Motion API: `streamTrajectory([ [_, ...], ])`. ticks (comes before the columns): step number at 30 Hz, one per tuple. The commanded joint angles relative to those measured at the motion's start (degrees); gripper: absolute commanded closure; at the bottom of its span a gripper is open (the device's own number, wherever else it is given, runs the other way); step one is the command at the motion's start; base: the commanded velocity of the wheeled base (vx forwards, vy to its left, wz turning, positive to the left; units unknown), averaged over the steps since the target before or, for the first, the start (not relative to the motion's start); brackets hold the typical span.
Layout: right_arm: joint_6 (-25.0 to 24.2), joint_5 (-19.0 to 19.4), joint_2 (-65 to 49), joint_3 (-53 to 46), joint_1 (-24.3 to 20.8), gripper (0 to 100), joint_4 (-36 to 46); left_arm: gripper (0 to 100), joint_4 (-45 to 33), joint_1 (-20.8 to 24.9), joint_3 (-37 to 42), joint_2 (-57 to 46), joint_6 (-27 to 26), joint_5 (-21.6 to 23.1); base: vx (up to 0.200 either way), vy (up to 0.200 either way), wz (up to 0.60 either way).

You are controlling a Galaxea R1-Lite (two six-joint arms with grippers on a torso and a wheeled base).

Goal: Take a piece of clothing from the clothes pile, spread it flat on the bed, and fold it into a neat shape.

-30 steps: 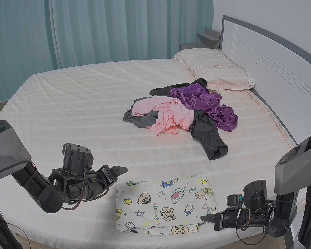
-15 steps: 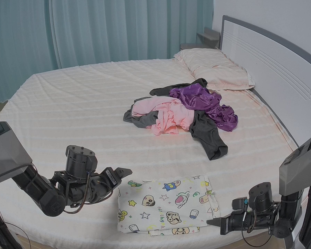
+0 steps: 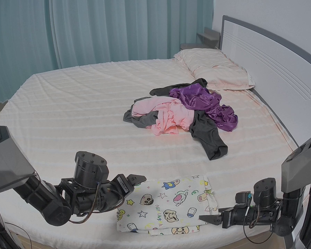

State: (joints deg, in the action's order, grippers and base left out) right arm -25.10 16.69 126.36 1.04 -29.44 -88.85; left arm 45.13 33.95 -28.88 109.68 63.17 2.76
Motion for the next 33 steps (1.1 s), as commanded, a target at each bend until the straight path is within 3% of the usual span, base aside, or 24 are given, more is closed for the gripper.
streamTrajectory([
  [1, -1.2, 1.0, -6.6, 1.5, 4.7, 0, -0.5, 0, 0.1, 0.9, 0.1, 6.6, 0.0, -0.3, 0.000, 0.000, 0.00],
  [10, -4.1, 0.4, -5.3, 11.2, 6.5, 0, 0.9, 0, 3.6, 3.1, -0.6, 13.6, 0.0, -4.8, 0.000, 0.000, 0.00],
  [15, -4.7, 0.4, -6.3, 17.9, 6.6, 0, 7.8, 0, 7.4, 3.5, 1.4, 11.9, 0.3, -5.4, 0.000, 0.000, 0.00],
  [19, -9.4, 0.4, -4.9, 26.9, 6.1, 0, 18.4, 0, 9.6, 4.9, 4.0, 3.8, 3.5, -5.7, 0.000, 0.000, 0.00],
  [24, -13.9, 0.4, -3.1, 34.3, 6.2, 0, 26.9, 0, 8.7, 6.1, 5.3, 1.7, 3.4, -6.4, 0.000, 0.000, 0.00],
  [33, -16.2, 0.7, -0.1, 37.0, 4.6, 0, 30.6, 0, 8.7, 6.5, 5.1, 6.2, 2.5, -6.8, 0.000, 0.000, 0.00],
])
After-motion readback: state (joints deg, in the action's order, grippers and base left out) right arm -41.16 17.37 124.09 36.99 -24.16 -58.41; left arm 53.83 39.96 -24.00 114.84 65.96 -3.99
